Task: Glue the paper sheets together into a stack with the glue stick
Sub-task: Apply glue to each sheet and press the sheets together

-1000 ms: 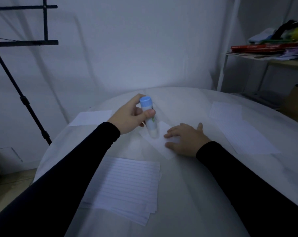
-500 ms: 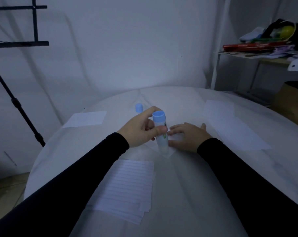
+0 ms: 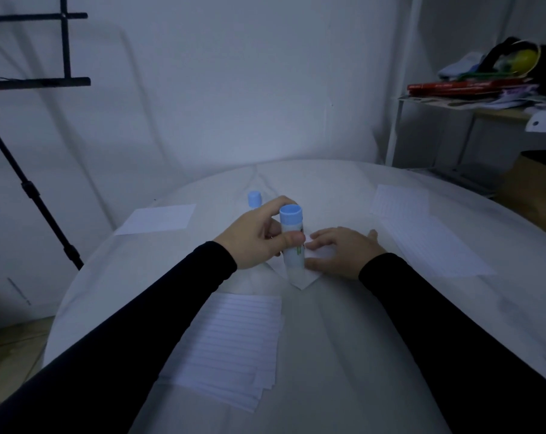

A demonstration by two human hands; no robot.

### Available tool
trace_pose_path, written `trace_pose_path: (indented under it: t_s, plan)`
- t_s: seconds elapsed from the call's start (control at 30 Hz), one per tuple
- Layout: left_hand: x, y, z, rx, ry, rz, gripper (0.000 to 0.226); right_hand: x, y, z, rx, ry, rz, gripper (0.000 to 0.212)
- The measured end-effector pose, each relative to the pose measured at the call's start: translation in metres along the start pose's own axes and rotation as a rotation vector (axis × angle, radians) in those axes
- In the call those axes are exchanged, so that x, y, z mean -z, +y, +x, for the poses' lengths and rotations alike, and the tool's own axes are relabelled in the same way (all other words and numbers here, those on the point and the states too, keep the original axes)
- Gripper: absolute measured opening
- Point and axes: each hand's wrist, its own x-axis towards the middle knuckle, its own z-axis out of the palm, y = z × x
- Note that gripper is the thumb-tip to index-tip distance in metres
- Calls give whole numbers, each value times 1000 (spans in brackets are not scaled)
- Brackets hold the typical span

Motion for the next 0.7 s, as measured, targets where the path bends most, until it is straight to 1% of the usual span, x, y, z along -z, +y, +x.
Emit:
trace_pose_path:
  t_s: [0.27,0.5,0.63,0.7]
  plan:
    - [34,-19,-1,48,118,143,42,2,-1,-3,-1,-1,32,49]
    - [51,-27,-3,83,215,230,34,4,-2,-5,-8,-10,34,49]
    - [54,-30,-1,99,274,253,21,4,-4,-7,8,-15,34,47]
    - [57,-30,-1,105,294,286,21,4,-6,-7,12,-28,18,46]
